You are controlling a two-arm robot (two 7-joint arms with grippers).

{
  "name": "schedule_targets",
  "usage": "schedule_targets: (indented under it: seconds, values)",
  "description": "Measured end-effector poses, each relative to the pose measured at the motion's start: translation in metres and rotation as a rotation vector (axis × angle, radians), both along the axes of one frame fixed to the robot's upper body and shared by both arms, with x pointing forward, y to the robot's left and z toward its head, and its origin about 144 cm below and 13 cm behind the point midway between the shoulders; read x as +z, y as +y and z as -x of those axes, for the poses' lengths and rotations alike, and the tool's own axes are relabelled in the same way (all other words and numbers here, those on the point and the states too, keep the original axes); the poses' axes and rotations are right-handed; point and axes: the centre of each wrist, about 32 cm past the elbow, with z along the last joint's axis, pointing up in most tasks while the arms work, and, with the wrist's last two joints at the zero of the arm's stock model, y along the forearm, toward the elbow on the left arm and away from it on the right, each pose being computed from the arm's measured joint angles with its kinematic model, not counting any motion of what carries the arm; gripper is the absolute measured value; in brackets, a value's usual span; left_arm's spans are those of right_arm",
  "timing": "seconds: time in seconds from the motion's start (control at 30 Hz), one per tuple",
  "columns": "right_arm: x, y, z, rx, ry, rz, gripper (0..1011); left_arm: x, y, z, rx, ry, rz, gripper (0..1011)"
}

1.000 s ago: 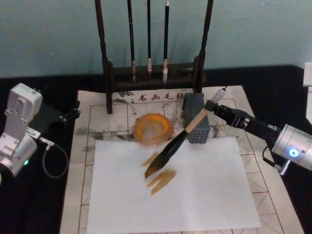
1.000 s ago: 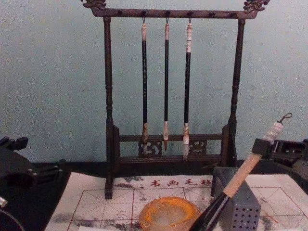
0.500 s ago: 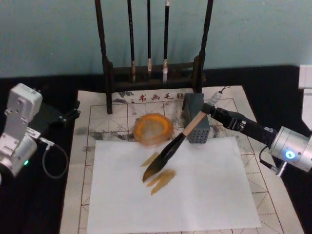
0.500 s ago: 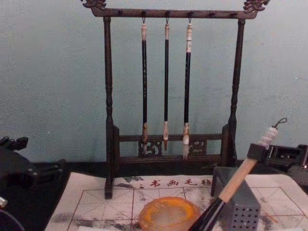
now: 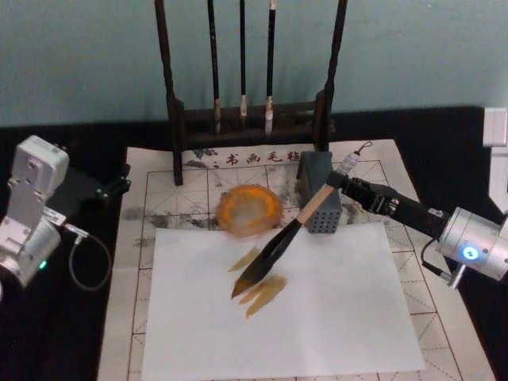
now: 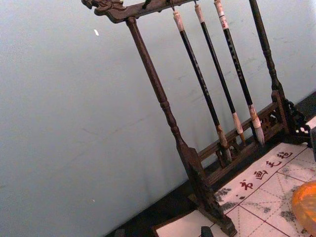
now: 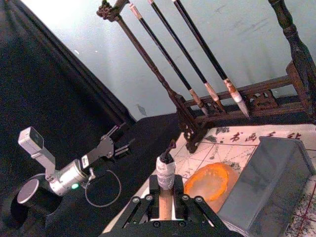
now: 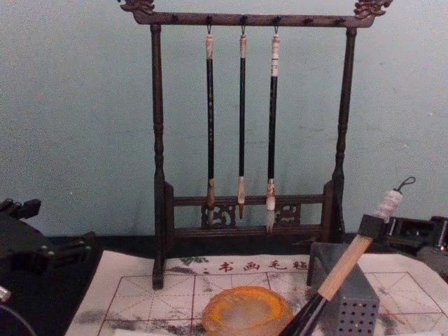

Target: Pick up the brush from the inkstone, write on the paper, then place the brush back to its original position.

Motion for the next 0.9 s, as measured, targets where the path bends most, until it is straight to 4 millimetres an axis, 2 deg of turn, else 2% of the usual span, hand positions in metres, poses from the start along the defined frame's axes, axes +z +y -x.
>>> schedule_targets:
  seconds: [0.9]
  values:
    - [0.003,-0.011,0.0,-0.04,-0.006,0.022,181,0.0,0.0,0.0,0.0,0.0,0.0,1001]
